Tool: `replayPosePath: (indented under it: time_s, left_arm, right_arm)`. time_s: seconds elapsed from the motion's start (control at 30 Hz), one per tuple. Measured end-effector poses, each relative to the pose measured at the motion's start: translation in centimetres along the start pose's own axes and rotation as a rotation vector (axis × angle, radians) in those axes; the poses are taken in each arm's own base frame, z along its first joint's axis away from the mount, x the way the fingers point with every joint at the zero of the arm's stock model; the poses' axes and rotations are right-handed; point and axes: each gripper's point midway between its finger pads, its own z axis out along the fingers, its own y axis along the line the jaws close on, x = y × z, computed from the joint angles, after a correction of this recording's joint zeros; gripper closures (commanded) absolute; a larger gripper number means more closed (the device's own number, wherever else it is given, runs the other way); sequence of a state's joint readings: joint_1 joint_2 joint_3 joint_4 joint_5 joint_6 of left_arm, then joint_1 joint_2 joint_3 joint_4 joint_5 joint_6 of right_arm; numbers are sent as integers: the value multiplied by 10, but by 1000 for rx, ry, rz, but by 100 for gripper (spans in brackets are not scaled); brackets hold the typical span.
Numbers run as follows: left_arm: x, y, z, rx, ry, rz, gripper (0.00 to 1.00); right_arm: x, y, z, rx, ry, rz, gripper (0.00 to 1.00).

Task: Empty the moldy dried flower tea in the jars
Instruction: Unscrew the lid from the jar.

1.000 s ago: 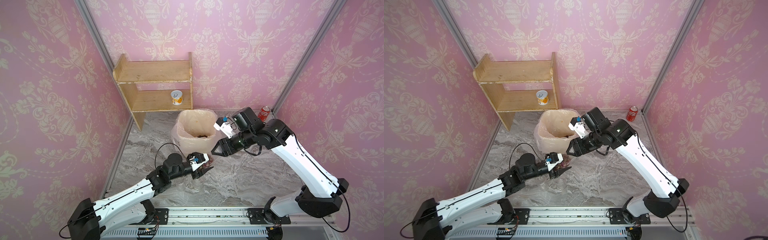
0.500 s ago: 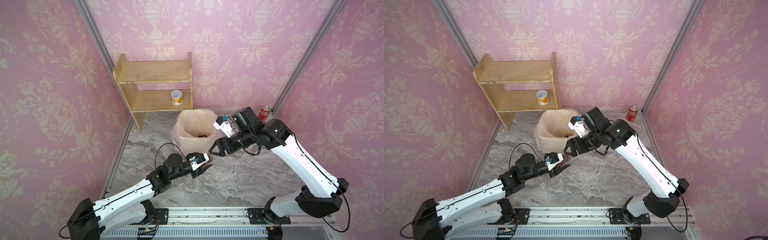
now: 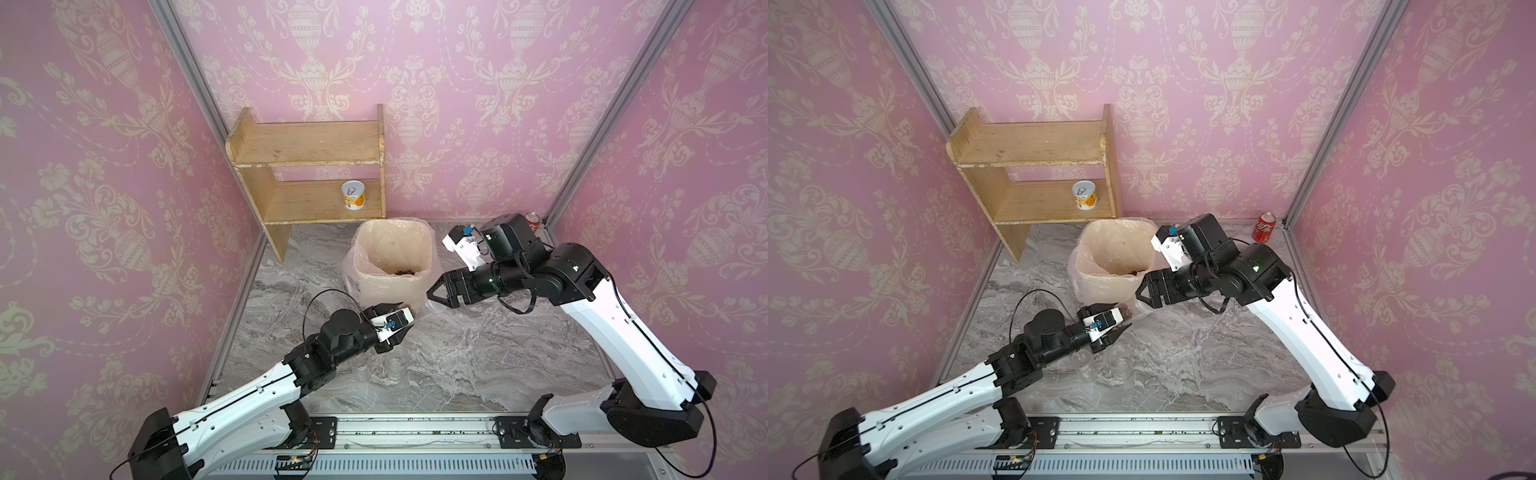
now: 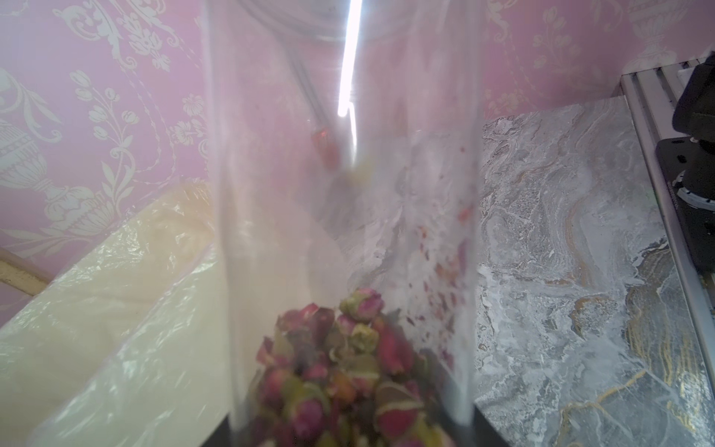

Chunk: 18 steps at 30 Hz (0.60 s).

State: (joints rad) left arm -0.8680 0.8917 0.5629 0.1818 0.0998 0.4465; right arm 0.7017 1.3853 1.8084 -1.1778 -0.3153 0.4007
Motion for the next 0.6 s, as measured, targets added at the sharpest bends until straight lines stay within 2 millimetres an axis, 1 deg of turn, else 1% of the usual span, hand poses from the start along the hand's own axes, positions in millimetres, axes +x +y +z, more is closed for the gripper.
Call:
replayPosePath:
  time_s: [0.1,0.17,0.37,0.5,0.6]
  left_arm:
    - [2,0,0,-2,7,5,72]
    - [2,0,0,-4,10,8,72]
    - [4,1,0,-6,18,8,73]
    - [5,0,0,-5,21,8,73]
    - [5,0,0,-6,24,5,74]
  right_arm:
    - [3,1,6,-15,26,15,18]
    - [6,1,9,-24,40,21,22]
    - [14,3,17,-55,79,37,38]
    - [15,6,17,-71,87,38,50]
    - [15,6,18,-77,92,18,56]
